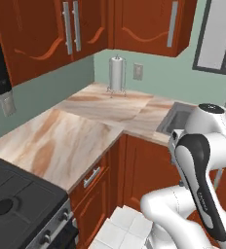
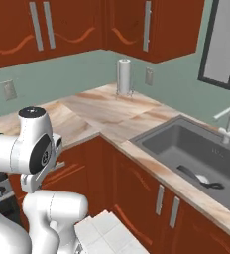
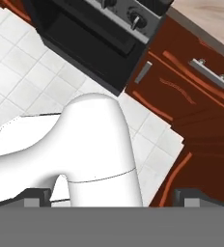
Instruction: Move the pot and pan from the stove into the sink.
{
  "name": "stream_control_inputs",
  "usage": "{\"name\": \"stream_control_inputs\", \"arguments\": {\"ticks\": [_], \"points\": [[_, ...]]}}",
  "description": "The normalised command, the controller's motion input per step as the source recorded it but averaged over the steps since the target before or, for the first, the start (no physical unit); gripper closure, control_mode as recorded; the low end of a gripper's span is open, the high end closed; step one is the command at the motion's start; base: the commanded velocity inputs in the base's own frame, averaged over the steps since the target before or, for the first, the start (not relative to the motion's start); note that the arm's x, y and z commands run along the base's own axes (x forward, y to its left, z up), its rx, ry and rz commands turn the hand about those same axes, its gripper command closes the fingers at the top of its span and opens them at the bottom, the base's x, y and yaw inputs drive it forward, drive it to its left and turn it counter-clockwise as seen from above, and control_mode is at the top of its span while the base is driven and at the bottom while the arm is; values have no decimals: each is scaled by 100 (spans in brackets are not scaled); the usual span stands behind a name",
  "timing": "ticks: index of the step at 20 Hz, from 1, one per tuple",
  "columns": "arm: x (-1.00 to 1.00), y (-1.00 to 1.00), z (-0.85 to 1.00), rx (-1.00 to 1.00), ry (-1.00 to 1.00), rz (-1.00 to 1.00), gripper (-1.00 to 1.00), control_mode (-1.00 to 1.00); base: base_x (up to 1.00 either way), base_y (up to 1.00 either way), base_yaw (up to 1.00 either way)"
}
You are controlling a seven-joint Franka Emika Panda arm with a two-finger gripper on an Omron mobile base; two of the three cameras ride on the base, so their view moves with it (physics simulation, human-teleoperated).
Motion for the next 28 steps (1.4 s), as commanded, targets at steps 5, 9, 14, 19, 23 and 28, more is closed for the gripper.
{"name": "stream_control_inputs", "arguments": {"ticks": [5,9,14,19,23,28], "points": [[0,0,0,0,0,0,-100,100,-12,37,39],[0,0,0,0,0,0,-100,100,-8,42,37],[0,0,0,0,0,0,-100,100,-9,45,35],[0,0,0,0,0,0,-100,100,-7,45,34],[0,0,0,0,0,0,-100,100,-8,45,34],[0,0,0,0,0,0,-100,100,-15,43,36]]}}
